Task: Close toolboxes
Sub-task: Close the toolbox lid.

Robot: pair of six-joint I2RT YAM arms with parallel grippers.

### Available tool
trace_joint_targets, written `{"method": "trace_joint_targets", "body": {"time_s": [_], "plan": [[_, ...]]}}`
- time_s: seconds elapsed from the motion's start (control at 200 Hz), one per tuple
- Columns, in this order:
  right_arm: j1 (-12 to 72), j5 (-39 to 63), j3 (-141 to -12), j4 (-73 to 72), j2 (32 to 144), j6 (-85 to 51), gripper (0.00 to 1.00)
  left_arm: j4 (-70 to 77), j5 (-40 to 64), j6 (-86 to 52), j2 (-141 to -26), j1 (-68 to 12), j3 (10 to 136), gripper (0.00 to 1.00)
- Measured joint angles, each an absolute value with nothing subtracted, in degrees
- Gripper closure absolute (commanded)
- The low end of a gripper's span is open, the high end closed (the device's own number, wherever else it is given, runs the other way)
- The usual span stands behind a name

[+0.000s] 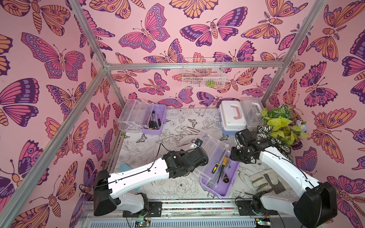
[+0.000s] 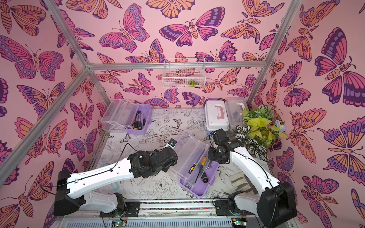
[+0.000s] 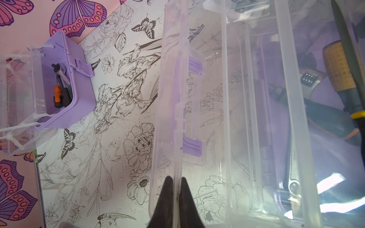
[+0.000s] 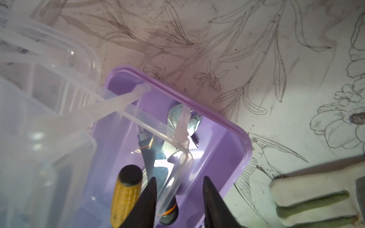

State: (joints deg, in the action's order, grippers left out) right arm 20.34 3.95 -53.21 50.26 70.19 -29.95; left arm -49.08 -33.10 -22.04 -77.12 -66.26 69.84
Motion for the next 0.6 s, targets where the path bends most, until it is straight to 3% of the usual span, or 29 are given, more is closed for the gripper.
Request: {"method": "trace_joint_targets", "body": {"time_s": [0.275, 0.601], "plan": [[20.3, 7.4, -52.1, 46.7, 70.1, -31.1, 0.60, -47.6, -32.2, -22.1, -76.5, -61.7, 67.7, 1.00], [20.5, 11.3, -52.1, 43.5, 69.1, -31.5, 0.60, -46.2, -33.3, -22.3, -66.8, -51.4, 58.5, 1.00]]}}
